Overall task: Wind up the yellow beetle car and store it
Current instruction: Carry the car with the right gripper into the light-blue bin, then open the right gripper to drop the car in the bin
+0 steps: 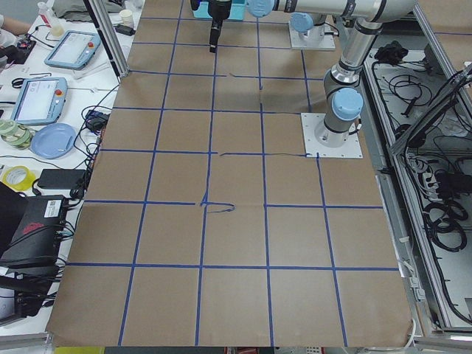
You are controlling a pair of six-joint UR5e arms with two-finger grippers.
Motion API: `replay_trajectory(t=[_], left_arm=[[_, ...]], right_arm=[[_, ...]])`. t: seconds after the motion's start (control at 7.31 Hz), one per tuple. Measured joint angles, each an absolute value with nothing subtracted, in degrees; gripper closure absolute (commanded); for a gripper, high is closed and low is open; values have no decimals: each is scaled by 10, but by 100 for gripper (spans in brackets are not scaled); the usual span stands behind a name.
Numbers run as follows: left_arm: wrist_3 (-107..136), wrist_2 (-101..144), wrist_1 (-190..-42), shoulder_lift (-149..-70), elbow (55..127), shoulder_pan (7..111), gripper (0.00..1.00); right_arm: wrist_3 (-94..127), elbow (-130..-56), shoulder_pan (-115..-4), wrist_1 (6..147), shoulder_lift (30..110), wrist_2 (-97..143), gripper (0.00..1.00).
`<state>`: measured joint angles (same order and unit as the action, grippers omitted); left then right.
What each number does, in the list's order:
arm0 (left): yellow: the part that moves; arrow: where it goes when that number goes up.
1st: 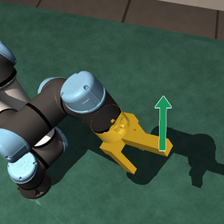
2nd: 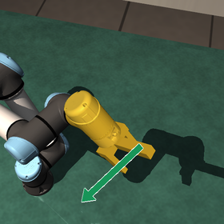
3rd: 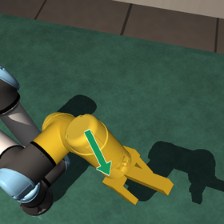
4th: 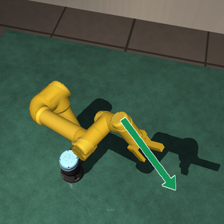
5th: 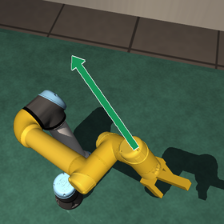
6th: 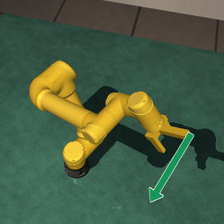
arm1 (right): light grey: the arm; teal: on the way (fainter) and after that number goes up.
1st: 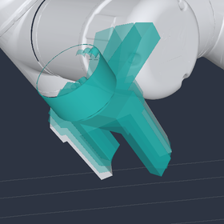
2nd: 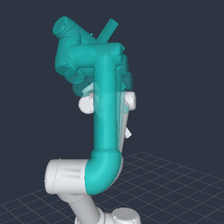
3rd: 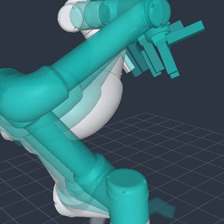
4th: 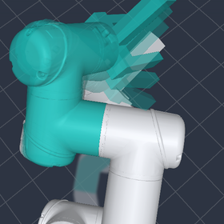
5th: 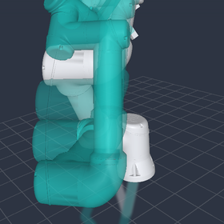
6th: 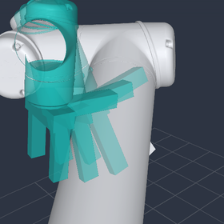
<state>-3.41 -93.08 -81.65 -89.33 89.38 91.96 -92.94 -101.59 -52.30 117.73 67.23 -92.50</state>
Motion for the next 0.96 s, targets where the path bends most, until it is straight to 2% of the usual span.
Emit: replay_trajectory(t=[0.82, 0.96], left_arm=[[-33, -931, -817, -891, 894, 921, 3], [-34, -931, -817, -890, 893, 921, 3]], right_arm=[[-928, -1020, -520, 1244, 656, -909, 100], [-926, -1021, -521, 1249, 655, -907, 1]])
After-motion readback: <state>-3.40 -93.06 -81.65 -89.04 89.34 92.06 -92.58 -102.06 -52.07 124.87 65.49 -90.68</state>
